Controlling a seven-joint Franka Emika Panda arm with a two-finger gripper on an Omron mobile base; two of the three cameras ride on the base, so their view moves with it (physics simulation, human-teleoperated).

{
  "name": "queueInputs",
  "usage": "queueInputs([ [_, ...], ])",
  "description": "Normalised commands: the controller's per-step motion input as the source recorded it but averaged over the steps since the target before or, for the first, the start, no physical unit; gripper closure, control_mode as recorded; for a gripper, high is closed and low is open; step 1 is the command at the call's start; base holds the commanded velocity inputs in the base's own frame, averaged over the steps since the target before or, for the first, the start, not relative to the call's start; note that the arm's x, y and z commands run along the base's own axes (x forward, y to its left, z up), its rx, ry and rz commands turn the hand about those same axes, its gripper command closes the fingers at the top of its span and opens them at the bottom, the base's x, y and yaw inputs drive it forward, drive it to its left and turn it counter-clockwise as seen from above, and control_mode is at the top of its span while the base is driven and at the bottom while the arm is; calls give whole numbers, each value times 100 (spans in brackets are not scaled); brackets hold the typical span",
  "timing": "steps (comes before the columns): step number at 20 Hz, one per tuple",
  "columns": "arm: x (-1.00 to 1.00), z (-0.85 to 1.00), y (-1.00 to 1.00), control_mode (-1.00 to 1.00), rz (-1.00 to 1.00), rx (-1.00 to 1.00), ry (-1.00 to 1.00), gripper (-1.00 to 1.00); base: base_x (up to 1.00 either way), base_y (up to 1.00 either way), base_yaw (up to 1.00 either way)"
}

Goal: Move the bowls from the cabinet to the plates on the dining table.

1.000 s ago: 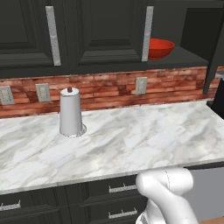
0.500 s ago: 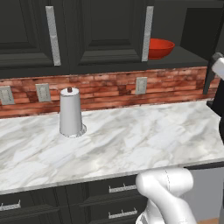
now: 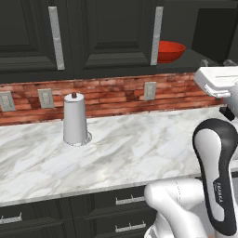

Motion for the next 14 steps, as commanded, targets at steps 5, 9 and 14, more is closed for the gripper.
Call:
queueInputs([
  [5,35,-3,23,-100,-14,-6,1,-100,0,0,0],
  [9,19,0,13,-100,-19,-7,4,-100,0,0,0],
  [14,31,-1,15,-100,-16,-6,0,-100,0,0,0],
])
